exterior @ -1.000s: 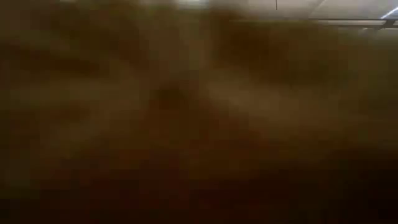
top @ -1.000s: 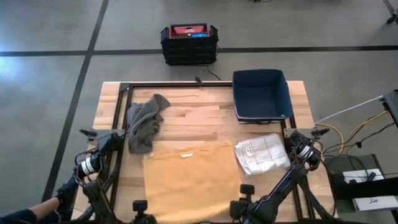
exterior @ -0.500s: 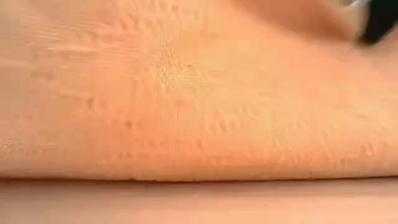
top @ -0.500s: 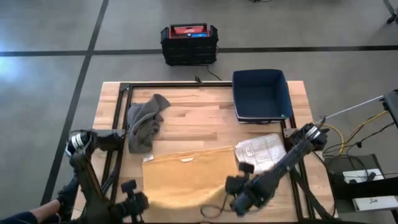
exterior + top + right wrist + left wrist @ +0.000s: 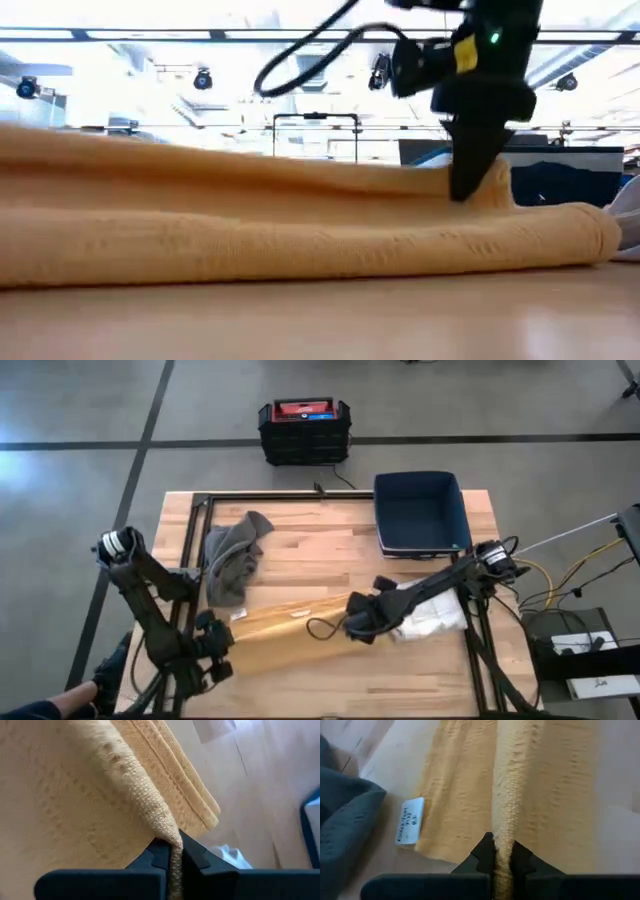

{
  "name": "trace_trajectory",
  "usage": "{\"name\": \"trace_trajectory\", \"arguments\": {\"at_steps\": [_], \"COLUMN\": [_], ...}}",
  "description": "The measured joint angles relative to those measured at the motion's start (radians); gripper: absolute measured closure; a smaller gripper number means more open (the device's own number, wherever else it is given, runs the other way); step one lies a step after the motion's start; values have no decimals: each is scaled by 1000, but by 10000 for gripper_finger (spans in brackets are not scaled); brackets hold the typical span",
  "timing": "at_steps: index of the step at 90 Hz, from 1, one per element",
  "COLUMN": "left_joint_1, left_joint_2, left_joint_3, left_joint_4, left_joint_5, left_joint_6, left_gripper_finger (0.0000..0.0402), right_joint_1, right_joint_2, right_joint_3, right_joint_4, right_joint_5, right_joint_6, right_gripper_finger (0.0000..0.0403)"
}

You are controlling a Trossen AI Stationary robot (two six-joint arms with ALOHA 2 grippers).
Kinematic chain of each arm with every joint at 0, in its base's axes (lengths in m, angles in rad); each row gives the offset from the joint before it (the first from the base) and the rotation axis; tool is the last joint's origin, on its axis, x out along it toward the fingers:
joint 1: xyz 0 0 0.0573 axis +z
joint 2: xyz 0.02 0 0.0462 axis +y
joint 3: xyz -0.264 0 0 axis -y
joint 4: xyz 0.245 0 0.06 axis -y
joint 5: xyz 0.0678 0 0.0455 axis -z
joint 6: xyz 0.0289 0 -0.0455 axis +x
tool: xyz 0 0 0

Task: Fold towel
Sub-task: Fold the yellow towel

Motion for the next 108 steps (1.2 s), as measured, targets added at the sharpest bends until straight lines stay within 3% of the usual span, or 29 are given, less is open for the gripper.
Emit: {"name": "trace_trajectory", "arguments": {"at_steps": [16, 41, 50, 62, 90, 108], "left_joint_1": [12, 12, 17, 18, 20, 25], "left_joint_2": [-24, -21, -17, -18, -75, -87], "left_joint_3": [-102, -154, -174, -195, -117, -35], "left_joint_4": [80, 105, 111, 110, -21, -156], "left_joint_5": [-36, -78, -80, -77, -72, -131], "left_joint_6": [-7, -54, -145, -208, -209, -226], "left_gripper_finger": [400, 394, 391, 355, 206, 174], "right_joint_1": [-48, -79, -91, -108, -135, -141], "right_joint_2": [0, 0, 0, 0, -3, -24], "right_joint_3": [-51, -99, -102, -100, -36, 64], "right_joint_4": [67, 135, 136, 131, 44, -30], "right_joint_5": [6, 28, 57, 58, 64, 76], "right_joint_6": [-44, -79, -54, -42, -167, -276], "right_gripper_finger": [403, 403, 397, 352, 215, 170]}}
